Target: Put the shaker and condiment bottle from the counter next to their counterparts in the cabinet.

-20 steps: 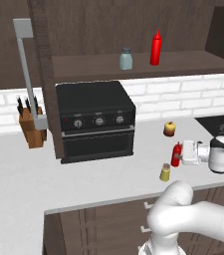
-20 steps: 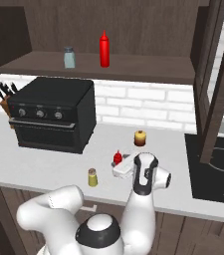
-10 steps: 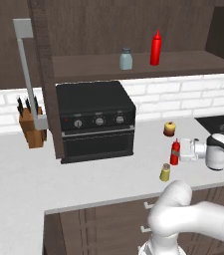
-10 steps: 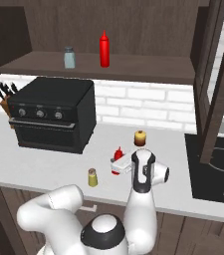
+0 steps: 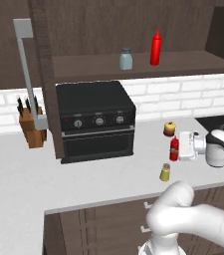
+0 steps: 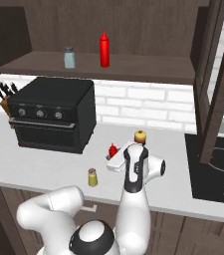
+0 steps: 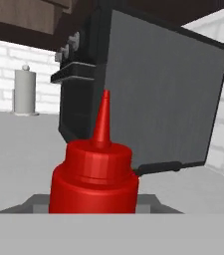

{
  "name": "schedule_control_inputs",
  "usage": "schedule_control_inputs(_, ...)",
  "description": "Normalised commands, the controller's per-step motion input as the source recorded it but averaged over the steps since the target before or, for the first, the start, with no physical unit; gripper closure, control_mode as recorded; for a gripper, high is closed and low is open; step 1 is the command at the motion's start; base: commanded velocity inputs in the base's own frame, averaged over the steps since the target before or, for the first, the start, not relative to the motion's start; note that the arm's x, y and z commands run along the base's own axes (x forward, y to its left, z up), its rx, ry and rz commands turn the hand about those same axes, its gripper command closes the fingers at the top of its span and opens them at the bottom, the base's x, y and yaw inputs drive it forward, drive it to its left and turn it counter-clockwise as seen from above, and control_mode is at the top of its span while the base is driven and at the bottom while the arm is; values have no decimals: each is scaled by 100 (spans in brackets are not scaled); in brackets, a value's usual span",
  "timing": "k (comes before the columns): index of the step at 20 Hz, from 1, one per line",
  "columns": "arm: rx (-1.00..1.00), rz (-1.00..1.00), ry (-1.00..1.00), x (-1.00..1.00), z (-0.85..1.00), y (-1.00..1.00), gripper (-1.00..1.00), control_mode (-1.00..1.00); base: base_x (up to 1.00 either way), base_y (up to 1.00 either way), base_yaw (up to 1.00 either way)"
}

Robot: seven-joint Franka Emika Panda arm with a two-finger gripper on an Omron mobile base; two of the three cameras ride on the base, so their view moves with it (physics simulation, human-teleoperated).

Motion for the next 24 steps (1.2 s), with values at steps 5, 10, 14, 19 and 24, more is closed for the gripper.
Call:
schedule_control_inputs(5, -10, -1, -6, -1, 73, 34, 100, -100, 0, 0, 0)
schedule_control_inputs(10, -1, -13, -2, -12, 54, 29, 100, -100, 0, 0, 0)
schedule_control_inputs(14, 0, -23, -2, -24, 39, 26, 100, -100, 0, 0, 0)
schedule_control_inputs(19, 0, -25, -10, -39, 38, 20, 100, -100, 0, 0, 0)
schedule_control_inputs(24, -1, -24, -16, -65, 35, 19, 100, -100, 0, 0, 0)
